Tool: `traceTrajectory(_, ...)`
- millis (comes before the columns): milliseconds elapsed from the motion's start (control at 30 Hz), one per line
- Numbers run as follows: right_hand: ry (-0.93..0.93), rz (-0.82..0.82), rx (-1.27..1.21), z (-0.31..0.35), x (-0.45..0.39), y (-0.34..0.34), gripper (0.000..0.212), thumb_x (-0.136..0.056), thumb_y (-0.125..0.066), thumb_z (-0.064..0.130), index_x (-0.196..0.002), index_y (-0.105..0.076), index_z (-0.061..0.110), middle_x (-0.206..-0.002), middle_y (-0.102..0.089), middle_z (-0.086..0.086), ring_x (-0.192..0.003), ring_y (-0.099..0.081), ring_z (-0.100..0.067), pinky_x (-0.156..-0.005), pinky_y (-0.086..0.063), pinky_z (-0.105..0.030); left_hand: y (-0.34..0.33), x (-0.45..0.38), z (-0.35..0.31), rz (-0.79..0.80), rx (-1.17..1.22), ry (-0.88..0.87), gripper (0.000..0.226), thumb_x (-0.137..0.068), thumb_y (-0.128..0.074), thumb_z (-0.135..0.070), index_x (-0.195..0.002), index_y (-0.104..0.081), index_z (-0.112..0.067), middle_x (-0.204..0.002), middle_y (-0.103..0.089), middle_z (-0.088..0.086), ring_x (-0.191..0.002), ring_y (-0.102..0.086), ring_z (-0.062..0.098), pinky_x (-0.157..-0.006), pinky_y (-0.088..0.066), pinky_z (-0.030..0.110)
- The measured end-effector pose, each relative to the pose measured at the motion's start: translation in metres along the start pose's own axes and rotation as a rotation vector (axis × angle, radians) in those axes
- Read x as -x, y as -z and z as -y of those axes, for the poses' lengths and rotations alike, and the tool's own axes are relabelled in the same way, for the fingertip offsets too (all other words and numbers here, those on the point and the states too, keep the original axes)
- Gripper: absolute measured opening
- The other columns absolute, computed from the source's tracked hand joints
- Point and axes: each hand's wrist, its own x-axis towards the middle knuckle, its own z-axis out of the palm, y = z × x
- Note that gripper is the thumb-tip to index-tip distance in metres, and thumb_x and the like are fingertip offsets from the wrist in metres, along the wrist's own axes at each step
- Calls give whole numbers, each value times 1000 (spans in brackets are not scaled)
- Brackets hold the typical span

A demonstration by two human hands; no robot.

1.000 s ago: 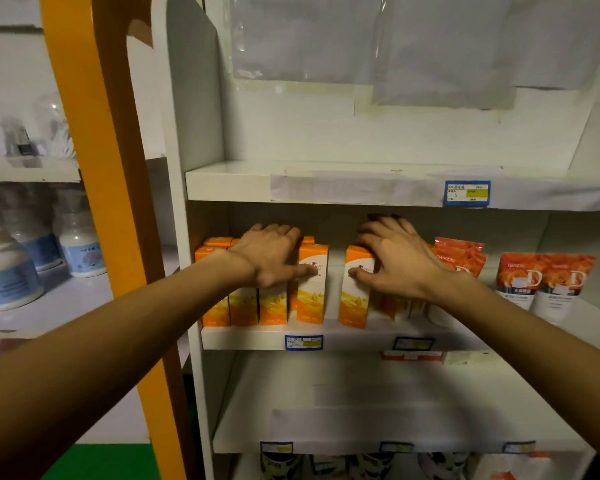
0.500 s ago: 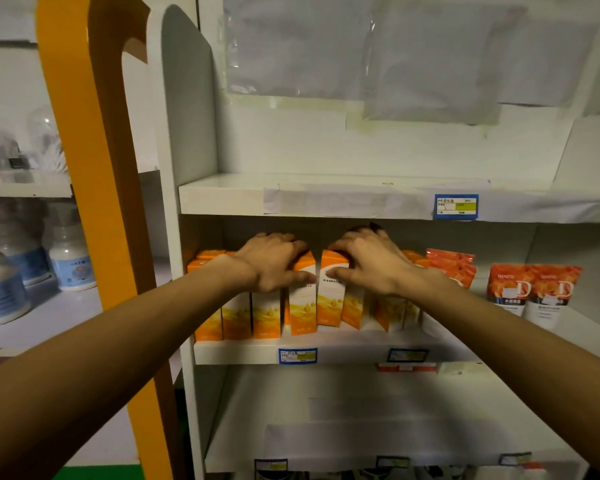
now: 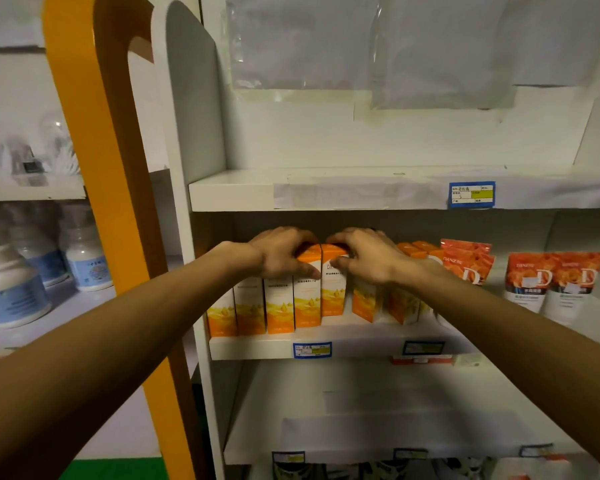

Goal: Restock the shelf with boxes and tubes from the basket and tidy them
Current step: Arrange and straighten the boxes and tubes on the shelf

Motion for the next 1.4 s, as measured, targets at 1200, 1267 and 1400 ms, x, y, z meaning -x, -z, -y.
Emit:
traceTrajectory(1200,35,1,-135,3,3,6,43,-93,-64,32,-133,-59,17,-121,-68,-3,-105,-65,-19,-90,-56,-40,16,-12,3,141,39,31,70,-71,-84,-51,-129,-56,-23,-114,-67,-4,-100,-66,17,-90,-57,41)
traceTrajectory(1267,32,-8,-143,3,3,5,43,-93,-64,31,-133,-59,17,-121,-68,-4,-106,-65,-19,-90,-56,-40,16,-12,4,144,46,40,71,-71,-84,-51,-130,-56,-23,-115,-67,-4,-101,-66,18,-91,-57,42)
traceTrajectory(1400,22,-21,-167,2,1,1,46,-92,-65,29,-136,-56,16,-126,-66,-4,-110,-63,-19,-92,-55,-38,14,-13,3,119,3,33,77,-72,-82,-53,-135,-52,-21,-120,-64,-1,-105,-64,20,-92,-56,41)
